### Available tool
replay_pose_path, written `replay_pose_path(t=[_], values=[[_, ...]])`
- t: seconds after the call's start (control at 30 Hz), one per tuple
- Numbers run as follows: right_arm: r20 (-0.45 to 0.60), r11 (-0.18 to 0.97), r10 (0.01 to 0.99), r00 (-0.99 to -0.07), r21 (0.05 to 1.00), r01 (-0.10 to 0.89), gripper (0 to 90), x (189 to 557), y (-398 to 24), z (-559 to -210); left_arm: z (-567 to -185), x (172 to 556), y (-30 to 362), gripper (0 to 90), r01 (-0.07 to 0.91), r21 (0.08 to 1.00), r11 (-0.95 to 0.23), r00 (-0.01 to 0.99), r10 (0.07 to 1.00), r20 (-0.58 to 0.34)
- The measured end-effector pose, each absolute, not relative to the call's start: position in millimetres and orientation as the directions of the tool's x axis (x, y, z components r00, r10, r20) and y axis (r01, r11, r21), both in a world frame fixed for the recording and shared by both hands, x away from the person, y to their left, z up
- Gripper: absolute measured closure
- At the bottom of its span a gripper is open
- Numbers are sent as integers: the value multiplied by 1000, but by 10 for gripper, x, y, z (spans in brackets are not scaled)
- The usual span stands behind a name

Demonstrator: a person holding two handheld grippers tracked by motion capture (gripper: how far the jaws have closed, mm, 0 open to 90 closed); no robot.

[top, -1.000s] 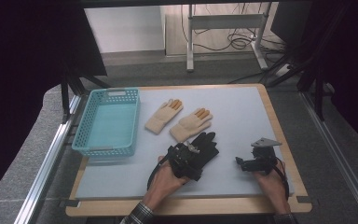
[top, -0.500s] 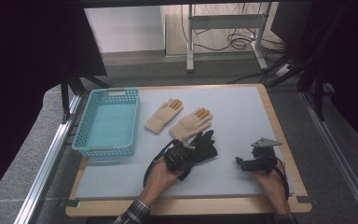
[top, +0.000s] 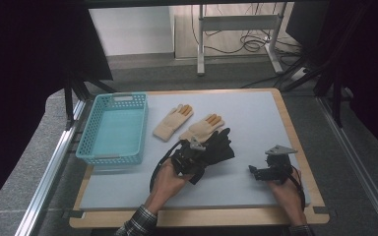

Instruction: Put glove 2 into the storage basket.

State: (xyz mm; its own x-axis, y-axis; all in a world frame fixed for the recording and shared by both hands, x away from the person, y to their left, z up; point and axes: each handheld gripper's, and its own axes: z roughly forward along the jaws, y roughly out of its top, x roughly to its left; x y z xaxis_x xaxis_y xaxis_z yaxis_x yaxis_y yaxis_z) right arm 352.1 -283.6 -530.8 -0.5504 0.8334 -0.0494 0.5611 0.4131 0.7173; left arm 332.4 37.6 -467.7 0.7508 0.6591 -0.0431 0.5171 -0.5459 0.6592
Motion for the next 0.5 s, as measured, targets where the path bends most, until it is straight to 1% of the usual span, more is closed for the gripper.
replay_pose_path(t=[0.23,0.5], values=[[-50,414,833,-551,717,561,61,3521,-2836,-5308,-4527,3465,520,613,539,660,-523,714,700,-28],[-49,413,833,-550,717,562,61,3521,-2836,-5307,-4381,3597,800,606,562,659,-500,648,761,24]])
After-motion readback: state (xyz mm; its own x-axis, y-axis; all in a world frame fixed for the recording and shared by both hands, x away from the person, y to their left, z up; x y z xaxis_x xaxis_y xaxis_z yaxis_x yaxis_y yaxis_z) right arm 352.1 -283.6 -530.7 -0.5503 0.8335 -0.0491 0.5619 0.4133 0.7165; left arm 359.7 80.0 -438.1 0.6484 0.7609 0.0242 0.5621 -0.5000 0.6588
